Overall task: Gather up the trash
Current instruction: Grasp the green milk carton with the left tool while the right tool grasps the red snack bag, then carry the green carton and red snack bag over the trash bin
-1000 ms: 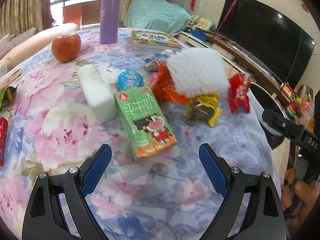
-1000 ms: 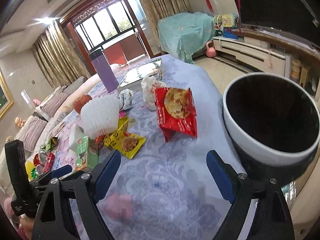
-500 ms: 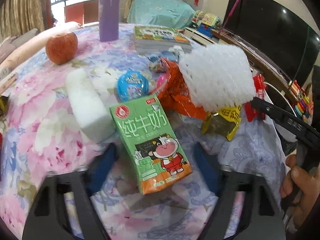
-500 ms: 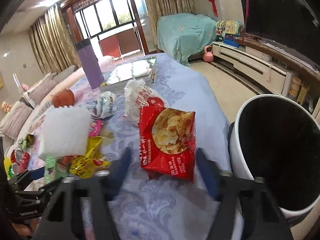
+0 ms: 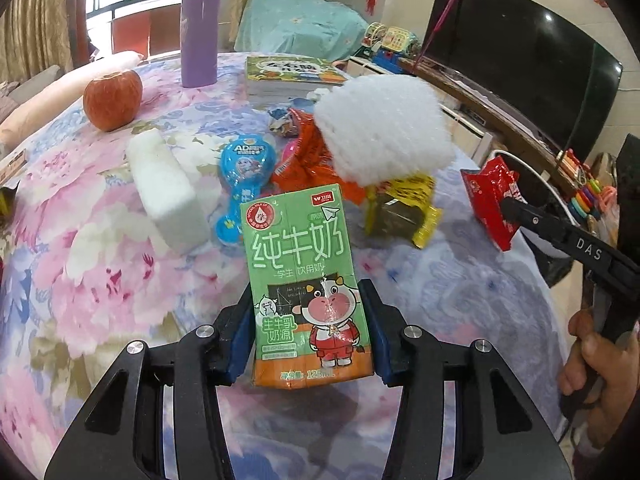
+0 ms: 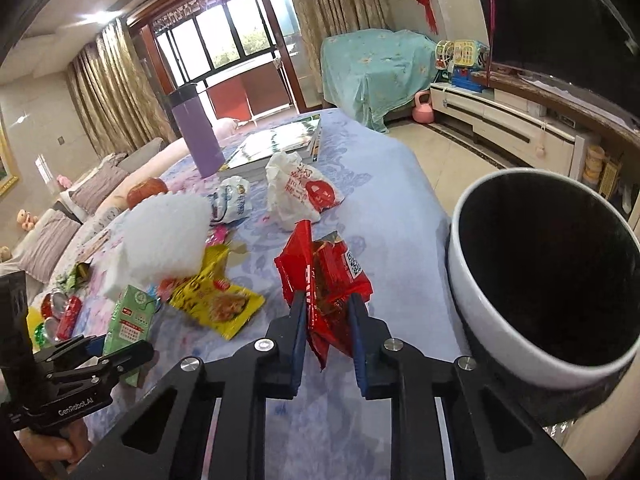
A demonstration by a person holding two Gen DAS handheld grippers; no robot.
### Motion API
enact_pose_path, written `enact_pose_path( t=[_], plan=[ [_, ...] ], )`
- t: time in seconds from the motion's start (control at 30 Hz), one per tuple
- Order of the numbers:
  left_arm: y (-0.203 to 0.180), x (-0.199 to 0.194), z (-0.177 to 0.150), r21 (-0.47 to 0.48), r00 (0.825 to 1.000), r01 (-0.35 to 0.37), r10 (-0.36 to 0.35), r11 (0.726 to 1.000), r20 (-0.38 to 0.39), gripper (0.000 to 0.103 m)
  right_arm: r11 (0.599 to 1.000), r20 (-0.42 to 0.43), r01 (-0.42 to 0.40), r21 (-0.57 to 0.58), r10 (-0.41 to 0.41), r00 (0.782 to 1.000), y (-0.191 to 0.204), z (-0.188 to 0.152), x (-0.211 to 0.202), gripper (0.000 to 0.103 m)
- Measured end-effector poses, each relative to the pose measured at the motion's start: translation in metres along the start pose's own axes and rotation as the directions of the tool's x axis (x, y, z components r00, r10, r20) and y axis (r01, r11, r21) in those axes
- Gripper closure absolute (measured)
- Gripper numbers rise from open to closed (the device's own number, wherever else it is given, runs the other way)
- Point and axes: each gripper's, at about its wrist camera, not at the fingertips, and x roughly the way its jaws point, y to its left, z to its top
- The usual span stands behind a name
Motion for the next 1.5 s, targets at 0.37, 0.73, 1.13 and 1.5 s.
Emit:
enact_pose_path(
  t=[0.37, 0.73, 1.13, 1.5],
  plan=[
    [-0.032, -0.028, -0.018, 0.07, 0.997, 0.068, -0.069, 0.995, 0.014, 0.056, 0.998, 0.008, -0.044, 0.049, 0.043, 0.999, -0.002, -0.018, -0.027, 0.084],
    [-0.041, -0.026, -0.018, 0.078, 0.996, 0.086, -0.086, 0.993, -0.004, 0.056, 0.996, -0.057, -0.043, 0.075, 0.047, 0.997, -0.008, -0.024, -0.001, 0.06],
    [-0.067, -0.024, -0.011, 0.133, 0.992, 0.128, -0.129, 0.983, -0.004, 0.056, 0.991, -0.014, -0.076, 0.112, 0.078, 0.997, -0.021, -0.026, -0.025, 0.08],
    [-0.117, -0.011, 0.008, 0.215, 0.979, 0.203, -0.202, 0.955, -0.025, 0.056, 0.983, 0.062, -0.028, 0.18, 0.017, 0.998, -0.066, -0.016, -0.068, 0.08]
  ],
)
